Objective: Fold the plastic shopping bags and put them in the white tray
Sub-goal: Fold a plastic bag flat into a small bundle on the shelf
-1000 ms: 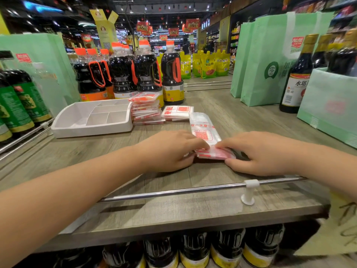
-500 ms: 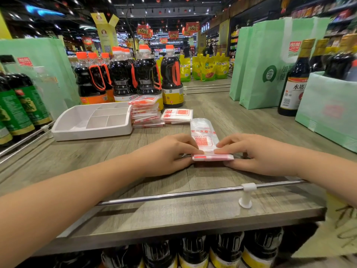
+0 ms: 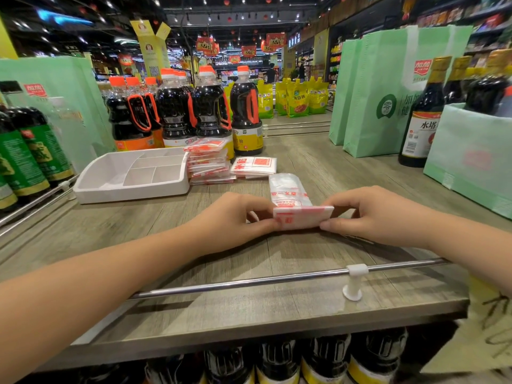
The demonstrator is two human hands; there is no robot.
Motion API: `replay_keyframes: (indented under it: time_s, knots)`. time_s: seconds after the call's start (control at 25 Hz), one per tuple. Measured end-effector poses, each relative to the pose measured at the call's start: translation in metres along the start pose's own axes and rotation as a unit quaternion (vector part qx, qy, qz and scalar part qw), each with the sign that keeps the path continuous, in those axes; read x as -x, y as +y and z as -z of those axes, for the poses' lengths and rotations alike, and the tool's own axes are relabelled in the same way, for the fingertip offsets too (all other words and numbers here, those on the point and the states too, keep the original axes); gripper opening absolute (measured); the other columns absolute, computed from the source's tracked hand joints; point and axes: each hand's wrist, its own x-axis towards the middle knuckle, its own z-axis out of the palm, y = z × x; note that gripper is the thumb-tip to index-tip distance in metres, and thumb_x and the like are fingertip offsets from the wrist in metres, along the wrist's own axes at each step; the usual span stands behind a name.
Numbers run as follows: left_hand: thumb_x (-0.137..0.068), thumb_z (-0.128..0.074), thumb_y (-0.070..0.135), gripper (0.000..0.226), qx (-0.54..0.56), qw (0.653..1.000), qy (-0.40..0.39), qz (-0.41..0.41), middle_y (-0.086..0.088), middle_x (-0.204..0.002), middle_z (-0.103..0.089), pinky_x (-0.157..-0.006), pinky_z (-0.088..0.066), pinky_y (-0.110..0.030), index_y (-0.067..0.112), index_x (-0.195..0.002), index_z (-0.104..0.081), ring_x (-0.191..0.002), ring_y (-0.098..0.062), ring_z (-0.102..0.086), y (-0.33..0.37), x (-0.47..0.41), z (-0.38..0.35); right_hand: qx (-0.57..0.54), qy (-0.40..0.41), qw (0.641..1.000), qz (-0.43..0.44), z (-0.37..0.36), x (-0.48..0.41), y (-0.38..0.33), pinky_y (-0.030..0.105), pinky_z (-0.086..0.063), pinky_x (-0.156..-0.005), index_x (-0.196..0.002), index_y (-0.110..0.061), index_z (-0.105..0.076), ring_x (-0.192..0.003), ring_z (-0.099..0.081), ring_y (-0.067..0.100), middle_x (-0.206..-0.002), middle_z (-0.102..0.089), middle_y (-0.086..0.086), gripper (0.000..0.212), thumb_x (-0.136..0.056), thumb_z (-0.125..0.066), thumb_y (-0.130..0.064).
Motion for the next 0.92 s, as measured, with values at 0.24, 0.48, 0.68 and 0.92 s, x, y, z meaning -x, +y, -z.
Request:
replay_keyframes:
  time_s: [0.24, 0.48, 0.68, 0.92]
  knots:
    - [-0.098, -0.059, 0.033, 0.027, 0.069, 0.99, 0.017, 0.12, 0.006, -0.091, -0.071, -0.082, -0.054, -0.034, 0.028, -0.124, -0.052, -0.083, -0.011, -0.066, 0.002, -0.013, -0.013, -0.021, 0.048, 0.997, -0.061, -0.008, -0.019, -0.003, 0.014, -0.037, -0.054, -0.116, -0.034, -0.053, -0.058, -0.057, -0.008, -0.079, -0.072, -0.012, 0.025, -0.094, -0.063, -0.042]
    - [-0.099, -0.056, 0.039, 0.045, 0.001, 0.992, 0.006, 0.126, 0.01, -0.092, -0.063, -0.073, -0.045, -0.019, 0.025, -0.141, -0.046, -0.081, -0.002, -0.059, 0.003, -0.017, -0.018, 0.09, 0.052, 0.993, -0.06, -0.014, -0.022, -0.005, 0.017, -0.042, -0.064, -0.124, -0.029, -0.051, -0.074, -0.058, -0.002, -0.084, -0.064, -0.013, 0.037, -0.093, -0.063, -0.045]
    - [-0.096, -0.055, 0.047, 0.052, -0.046, 0.994, -0.032, 0.089, 0.005, -0.093, -0.06, -0.08, -0.045, -0.026, 0.019, -0.14, -0.05, -0.086, -0.011, -0.056, 0.008, -0.018, -0.017, 0.149, 0.03, 0.986, -0.073, -0.017, -0.023, -0.005, 0.028, -0.047, -0.071, -0.107, -0.021, -0.064, -0.078, -0.058, 0.012, -0.084, -0.062, -0.009, 0.035, -0.093, -0.058, -0.052]
    - [-0.093, -0.052, 0.058, 0.063, -0.113, 0.99, -0.068, 0.059, 0.002, -0.138, -0.046, -0.112, -0.031, -0.029, 0.026, -0.147, -0.047, -0.13, -0.014, -0.038, -0.004, -0.016, -0.013, 0.173, 0.031, 0.984, -0.022, -0.014, -0.019, -0.006, 0.035, -0.048, -0.09, -0.122, -0.038, -0.057, -0.092, -0.054, 0.006, -0.112, -0.051, -0.012, 0.036, -0.091, -0.054, -0.056]
